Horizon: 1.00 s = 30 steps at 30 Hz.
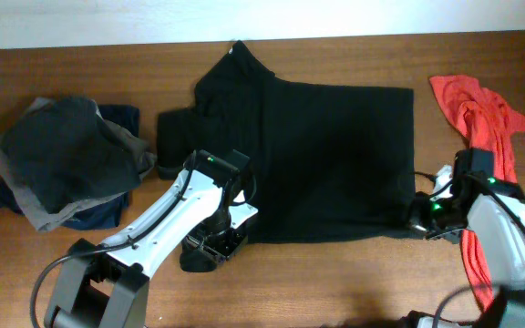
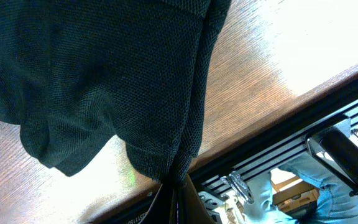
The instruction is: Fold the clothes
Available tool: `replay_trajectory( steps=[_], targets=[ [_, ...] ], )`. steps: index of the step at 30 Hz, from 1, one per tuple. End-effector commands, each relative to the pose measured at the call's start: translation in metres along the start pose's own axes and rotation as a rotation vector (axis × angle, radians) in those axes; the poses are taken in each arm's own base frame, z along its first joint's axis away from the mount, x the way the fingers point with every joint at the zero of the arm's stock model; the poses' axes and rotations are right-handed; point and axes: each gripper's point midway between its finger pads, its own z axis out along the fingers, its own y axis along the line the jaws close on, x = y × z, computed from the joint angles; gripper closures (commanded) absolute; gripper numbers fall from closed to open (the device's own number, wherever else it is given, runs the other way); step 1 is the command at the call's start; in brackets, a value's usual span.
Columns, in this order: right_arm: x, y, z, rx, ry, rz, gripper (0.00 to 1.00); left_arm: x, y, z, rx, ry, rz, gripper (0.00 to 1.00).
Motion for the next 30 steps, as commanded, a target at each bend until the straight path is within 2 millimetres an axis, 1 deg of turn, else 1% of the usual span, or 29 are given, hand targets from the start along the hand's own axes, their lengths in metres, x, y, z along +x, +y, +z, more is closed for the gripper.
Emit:
replay_trajectory(
  steps=[1, 4, 8, 10, 13, 18, 19, 21, 22, 25, 27, 29, 30],
  targets=[
    [-0.005, -0.009, -0.028, 0.08, -0.083, 0.066, 0.96, 0.0, 0.0, -0.008, -0.01, -0.023, -0.007, 0.99],
    [0.005, -0.015, -0.035, 0.117, -0.072, 0.12, 0.96, 0.006, -0.001, -0.008, -0.008, -0.001, -0.011, 0.99],
    [0.015, -0.014, -0.036, 0.108, -0.042, 0.139, 0.96, 0.01, -0.001, -0.008, -0.006, 0.017, -0.014, 0.99],
    [0.013, -0.004, -0.035, 0.052, -0.04, 0.102, 0.96, 0.009, -0.001, -0.008, -0.009, 0.014, -0.013, 0.99],
    [0.005, 0.008, -0.035, -0.013, -0.069, 0.044, 0.96, 0.008, 0.004, -0.008, -0.037, 0.008, -0.012, 0.99],
    [-0.001, 0.012, -0.036, -0.037, -0.09, 0.039, 0.96, 0.001, 0.005, -0.008, -0.039, -0.02, -0.008, 1.0],
    [-0.001, 0.012, -0.036, -0.037, -0.091, 0.038, 0.96, 0.0, 0.003, -0.008, -0.032, -0.021, -0.008, 0.95],
    [-0.001, 0.01, -0.036, -0.027, -0.093, 0.041, 0.96, 0.001, 0.002, -0.008, -0.025, -0.02, -0.014, 0.76],
    [-0.002, 0.009, -0.036, -0.017, -0.095, 0.043, 0.96, 0.002, 0.003, -0.008, -0.03, -0.017, -0.033, 0.72],
    [-0.002, 0.006, -0.036, 0.001, -0.096, 0.044, 0.96, 0.003, 0.013, -0.009, -0.051, -0.019, -0.165, 0.72],
    [-0.002, 0.006, -0.036, 0.0, -0.096, 0.044, 0.96, 0.007, 0.024, -0.011, -0.066, -0.01, -0.261, 0.72],
    [-0.002, 0.006, -0.036, 0.0, -0.096, 0.044, 0.96, 0.021, 0.042, -0.015, -0.097, 0.017, -0.365, 0.73],
    [-0.002, 0.006, -0.036, 0.0, -0.096, 0.044, 0.96, 0.029, 0.052, -0.018, -0.11, 0.029, -0.413, 0.76]
  ],
)
